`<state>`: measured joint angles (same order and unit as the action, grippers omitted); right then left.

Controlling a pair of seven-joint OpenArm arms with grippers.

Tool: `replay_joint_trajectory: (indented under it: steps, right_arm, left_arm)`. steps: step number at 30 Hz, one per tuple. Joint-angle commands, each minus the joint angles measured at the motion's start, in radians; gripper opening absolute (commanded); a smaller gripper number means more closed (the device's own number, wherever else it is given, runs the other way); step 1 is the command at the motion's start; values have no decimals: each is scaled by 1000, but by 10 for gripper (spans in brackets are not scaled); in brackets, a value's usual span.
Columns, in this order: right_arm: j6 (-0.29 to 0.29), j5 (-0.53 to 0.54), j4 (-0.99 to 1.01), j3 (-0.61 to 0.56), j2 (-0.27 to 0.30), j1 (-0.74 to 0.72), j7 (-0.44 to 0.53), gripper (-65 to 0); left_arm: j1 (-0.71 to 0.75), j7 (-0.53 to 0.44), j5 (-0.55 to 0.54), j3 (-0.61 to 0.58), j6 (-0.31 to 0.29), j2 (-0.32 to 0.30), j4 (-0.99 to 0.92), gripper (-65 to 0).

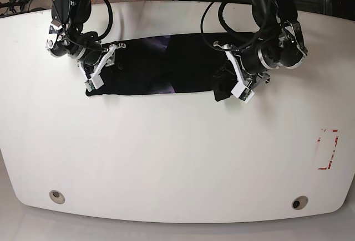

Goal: Fold the T-shirt properly
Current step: 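Bring the left gripper to the strip's middle and grasp it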

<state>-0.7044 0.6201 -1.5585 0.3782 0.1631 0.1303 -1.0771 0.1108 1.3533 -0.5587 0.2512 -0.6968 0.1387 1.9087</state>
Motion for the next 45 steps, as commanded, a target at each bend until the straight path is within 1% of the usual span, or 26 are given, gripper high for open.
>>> replay_joint_trajectory:
  steps: [1,5,11,13,19,22,24,26,29,30,32,35,36,40,43,45]
  right_arm:
    - [6,-30,-9,0,6,-4,-27,-458]
    - [6,-30,-9,0,6,-2,-27,-458]
    - [6,-30,-9,0,6,-4,-27,-458]
    - [6,-30,-9,0,6,-4,-27,-458]
    - [6,-30,-9,0,6,-8,-27,-458]
    - [6,-30,-9,0,6,-10,-27,-458]
    - [6,-30,-9,0,6,-11,-27,-458]
    - [6,-30,-9,0,6,-11,-27,-458]
    - [6,-32,-6,0,8,-11,-27,-458]
    - [6,-33,-4,0,8,-17,-27,-458]
    - [6,-33,-4,0,8,-27,-27,-458]
    - [6,-33,-4,0,8,-30,-27,-458]
    - [6,-33,-3,0,8,-31,-27,-458]
    - [6,-33,-4,0,8,-56,-33,-458]
    - [6,-27,-13,2,8,-60,-38,-458]
    - [6,-27,-38,11,10,-67,-54,-458]
  left_arm:
    - [-23,-11,-16,-14,-1,8,-21,-575]
    - [-38,-11,-16,-39,-1,8,-67,-572]
    - [-58,-11,-16,-45,-1,9,-100,-571]
    - [-76,-11,-16,-46,-1,18,-104,-569]
    - [-98,-11,-16,-102,-1,18,-162,-565]
    - [-121,-11,-16,-134,-1,18,-182,-510]
    - [-130,-11,-16,-174,-1,18,-191,-425]
    - [-130,-8,-17,-207,10,18,-177,-364]
    - [-132,-8,-24,-257,105,18,-127,-297]
    - [-133,-8,-25,-280,128,18,-104,-281]
    - [-133,-8,-25,-350,136,18,-51,-264]
    - [-133,-8,-25,-436,134,18,18,-262]
    - [-135,-8,-24,-448,134,18,30,-262]
    - [-174,-8,-16,-427,139,11,39,-264]
    - [-176,-11,13,-395,142,-29,39,-264]
    - [-176,-13,61,-370,142,-61,39,-264]
